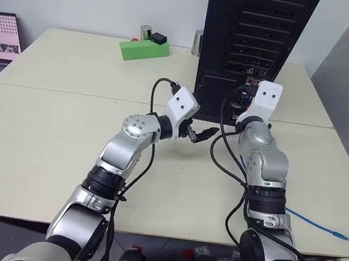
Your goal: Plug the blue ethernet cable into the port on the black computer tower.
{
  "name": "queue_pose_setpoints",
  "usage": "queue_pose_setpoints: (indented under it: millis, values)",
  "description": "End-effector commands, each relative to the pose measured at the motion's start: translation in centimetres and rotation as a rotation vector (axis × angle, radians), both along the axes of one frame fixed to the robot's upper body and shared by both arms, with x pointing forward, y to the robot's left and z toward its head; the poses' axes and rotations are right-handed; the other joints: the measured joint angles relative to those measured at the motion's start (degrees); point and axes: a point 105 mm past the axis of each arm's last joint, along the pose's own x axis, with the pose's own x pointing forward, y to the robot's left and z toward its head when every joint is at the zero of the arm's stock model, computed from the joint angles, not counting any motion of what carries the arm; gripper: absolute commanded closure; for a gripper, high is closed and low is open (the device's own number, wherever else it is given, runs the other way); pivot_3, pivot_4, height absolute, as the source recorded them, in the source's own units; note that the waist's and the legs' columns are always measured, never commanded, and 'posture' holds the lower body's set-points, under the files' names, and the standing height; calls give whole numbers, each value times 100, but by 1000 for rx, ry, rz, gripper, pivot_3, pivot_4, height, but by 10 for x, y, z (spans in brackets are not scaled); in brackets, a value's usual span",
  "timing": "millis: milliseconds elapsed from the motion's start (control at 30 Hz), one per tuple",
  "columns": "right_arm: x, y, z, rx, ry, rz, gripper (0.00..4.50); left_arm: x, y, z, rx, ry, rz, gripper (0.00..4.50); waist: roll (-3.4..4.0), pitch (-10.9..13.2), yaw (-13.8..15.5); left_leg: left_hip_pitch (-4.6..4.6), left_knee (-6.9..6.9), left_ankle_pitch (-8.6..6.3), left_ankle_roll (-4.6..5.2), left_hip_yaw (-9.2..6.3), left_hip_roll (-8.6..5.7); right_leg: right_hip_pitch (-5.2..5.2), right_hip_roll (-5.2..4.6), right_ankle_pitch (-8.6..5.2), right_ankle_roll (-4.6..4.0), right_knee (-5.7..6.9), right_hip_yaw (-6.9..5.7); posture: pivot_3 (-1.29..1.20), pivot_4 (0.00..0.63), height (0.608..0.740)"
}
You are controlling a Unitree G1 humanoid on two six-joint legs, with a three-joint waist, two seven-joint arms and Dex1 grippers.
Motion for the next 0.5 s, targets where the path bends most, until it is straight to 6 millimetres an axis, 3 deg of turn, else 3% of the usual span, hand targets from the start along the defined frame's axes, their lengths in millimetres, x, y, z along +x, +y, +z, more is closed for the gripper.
queue_pose_setpoints:
  millis: [33,400,500]
  values:
    - [-10,4,18,-5,-76,57,2917,-3,-2,11,-11,-49,-5,0,0,0,13,-1,-1,0,0,0,0,0,0,0,0,-1,0,0,150,740]
    - [-59,-20,23,-124,-127,236,619,3,26,14,-54,-1,39,0,0,0,37,-12,0,0,0,-4,-1,0,-2,0,1,-17,-7,0,150,740]
    - [-72,-36,25,-175,-121,339,37,5,34,17,-11,1,26,0,0,0,41,-13,0,0,0,-7,0,1,-1,0,1,-20,-11,0,150,740]
